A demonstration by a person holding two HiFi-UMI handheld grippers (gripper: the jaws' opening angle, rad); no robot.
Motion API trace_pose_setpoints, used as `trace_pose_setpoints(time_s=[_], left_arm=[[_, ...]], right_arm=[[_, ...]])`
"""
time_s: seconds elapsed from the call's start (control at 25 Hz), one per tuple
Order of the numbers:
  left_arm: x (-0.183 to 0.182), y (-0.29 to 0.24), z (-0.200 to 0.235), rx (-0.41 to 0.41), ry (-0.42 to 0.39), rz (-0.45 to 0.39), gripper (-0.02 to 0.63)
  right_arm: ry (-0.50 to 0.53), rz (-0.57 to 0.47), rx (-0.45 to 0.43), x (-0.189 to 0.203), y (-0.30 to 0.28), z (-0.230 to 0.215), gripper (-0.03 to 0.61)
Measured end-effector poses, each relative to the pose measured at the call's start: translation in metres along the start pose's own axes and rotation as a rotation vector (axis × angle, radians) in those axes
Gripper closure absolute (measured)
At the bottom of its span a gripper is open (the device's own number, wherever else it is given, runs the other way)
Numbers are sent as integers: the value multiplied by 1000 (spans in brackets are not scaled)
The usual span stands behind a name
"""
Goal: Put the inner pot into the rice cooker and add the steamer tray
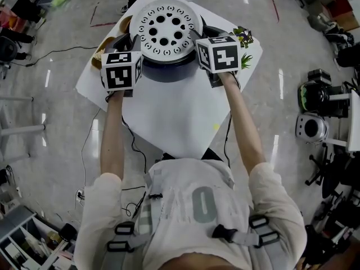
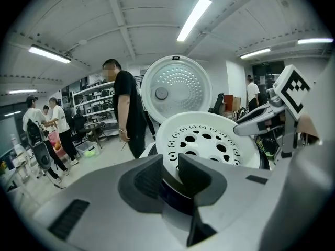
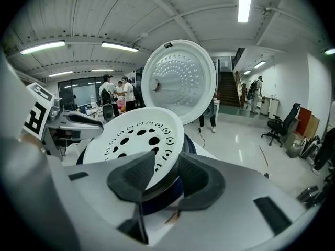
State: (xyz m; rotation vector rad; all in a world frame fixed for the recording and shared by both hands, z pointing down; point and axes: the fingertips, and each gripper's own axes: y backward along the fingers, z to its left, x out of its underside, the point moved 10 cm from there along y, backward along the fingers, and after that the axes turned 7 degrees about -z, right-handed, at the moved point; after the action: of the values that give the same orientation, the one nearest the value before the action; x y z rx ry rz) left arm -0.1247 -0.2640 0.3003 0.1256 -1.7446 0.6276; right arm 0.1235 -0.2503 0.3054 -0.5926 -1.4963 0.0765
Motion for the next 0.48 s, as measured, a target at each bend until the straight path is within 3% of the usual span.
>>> trace_pose_setpoints(time_s=[0.2, 0.28, 0.4, 0.48], left_arm=[[4, -3, -3, 6, -8, 23, 523], [8, -3, -7, 2, -12, 27, 540], [10, -5, -9, -13, -4, 20, 540], [8, -6, -9, -12, 3, 21, 540]], right_arm=[[-4, 12, 33, 5, -2, 2, 426], [70, 29, 62, 5, -2, 6, 426], [206, 52, 114, 6, -5, 14, 486], [229, 51, 128, 7, -7, 16, 499]])
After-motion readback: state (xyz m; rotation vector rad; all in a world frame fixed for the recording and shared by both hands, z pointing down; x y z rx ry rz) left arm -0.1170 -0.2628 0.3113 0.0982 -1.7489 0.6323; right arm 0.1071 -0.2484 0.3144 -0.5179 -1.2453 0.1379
